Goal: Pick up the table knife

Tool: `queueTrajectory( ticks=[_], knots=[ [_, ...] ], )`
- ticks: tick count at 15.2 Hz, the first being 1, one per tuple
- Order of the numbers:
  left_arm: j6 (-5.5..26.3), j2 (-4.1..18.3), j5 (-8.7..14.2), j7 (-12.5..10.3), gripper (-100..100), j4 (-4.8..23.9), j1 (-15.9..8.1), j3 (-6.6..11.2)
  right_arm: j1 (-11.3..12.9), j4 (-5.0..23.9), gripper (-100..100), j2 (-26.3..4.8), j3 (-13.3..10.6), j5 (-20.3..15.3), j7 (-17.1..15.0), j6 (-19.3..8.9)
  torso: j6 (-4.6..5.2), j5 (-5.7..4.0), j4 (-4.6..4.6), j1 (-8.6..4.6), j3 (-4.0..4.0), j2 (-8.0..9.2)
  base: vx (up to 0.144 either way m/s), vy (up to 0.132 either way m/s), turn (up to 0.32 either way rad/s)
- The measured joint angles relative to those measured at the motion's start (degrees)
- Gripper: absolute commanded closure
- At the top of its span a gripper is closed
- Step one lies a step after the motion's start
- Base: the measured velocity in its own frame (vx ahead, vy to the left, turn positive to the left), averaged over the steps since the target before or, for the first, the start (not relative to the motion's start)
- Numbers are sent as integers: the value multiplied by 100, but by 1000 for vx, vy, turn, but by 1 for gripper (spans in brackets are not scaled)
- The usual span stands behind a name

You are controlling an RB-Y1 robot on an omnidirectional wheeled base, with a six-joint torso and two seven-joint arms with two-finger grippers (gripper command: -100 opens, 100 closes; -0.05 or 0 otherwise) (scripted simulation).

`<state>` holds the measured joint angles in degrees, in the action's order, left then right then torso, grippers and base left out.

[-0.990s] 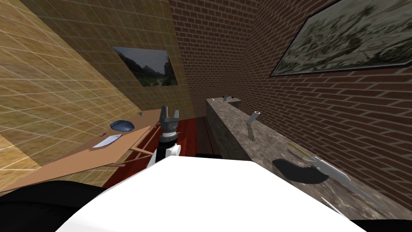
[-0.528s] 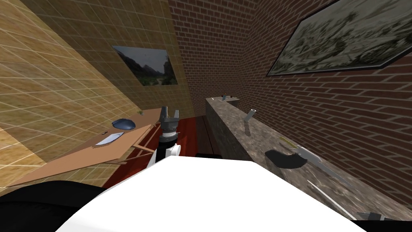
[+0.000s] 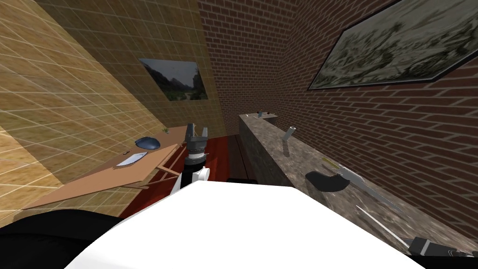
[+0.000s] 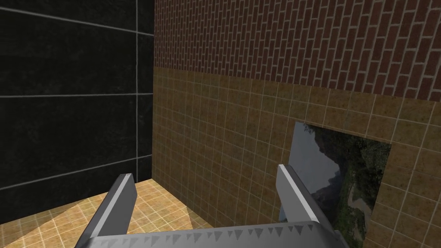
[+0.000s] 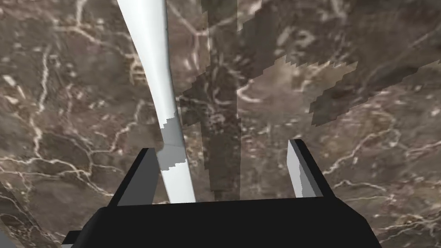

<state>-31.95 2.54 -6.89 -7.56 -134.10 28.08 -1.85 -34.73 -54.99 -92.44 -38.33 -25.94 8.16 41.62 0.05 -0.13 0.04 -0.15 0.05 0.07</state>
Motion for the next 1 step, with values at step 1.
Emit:
queueTrajectory(
  ticks=[1],
  knots=[
    [0,0,0,0,0,0,0,0,-7,-20,100,-91,32,41,-1,42,5,-1,2,11,7,13,-26,0,-35]
  ],
)
